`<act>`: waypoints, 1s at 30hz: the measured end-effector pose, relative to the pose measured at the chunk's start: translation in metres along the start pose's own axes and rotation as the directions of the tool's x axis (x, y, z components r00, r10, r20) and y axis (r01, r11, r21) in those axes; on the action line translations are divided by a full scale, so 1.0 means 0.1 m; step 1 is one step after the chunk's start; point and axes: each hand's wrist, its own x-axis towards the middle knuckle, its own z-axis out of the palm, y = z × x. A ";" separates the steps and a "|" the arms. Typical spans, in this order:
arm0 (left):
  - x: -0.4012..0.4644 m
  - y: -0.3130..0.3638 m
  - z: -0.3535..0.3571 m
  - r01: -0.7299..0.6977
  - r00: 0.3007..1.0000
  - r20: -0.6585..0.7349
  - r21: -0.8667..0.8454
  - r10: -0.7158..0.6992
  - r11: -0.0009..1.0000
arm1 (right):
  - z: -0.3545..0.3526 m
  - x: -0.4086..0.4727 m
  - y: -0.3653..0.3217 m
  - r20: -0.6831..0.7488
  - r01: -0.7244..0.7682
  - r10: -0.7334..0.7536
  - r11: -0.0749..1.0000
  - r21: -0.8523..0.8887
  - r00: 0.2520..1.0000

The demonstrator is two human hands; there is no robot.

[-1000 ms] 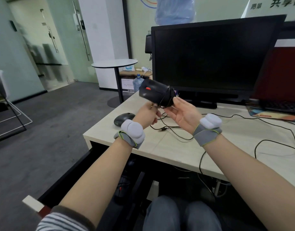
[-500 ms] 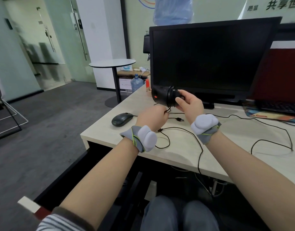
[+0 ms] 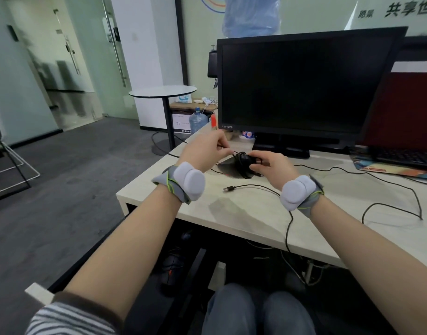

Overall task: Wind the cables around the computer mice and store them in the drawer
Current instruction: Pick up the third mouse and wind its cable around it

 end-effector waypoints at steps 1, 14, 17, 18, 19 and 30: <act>0.02 -0.02 -0.03 -0.023 1.000 0.001 -0.052 0.023 0.998 | -0.01 -0.01 -0.01 0.050 0.016 -0.020 0.996 0.093 0.999; -0.08 -0.40 -0.08 0.107 0.993 0.111 -0.763 -0.034 0.638 | -0.01 -0.06 -0.20 0.382 -0.295 -0.115 0.448 0.844 0.917; -0.07 -0.37 0.05 0.246 0.962 0.078 -0.659 -0.260 0.711 | 0.07 -0.05 -0.25 0.332 -0.288 -0.101 0.311 0.906 0.938; -0.05 -0.32 0.09 0.335 0.928 0.101 -0.653 -0.359 0.680 | 0.09 -0.04 -0.27 0.304 -0.274 -0.076 0.266 0.924 0.950; -0.03 -0.25 0.11 0.403 0.899 0.137 -0.629 -0.416 0.664 | 0.11 -0.02 -0.28 0.276 -0.258 -0.046 0.229 0.938 0.960; -0.21 0.03 0.43 0.134 0.948 0.312 -0.201 -0.066 0.970 | 0.14 0.09 -0.21 -0.015 -0.019 0.285 0.114 0.993 0.958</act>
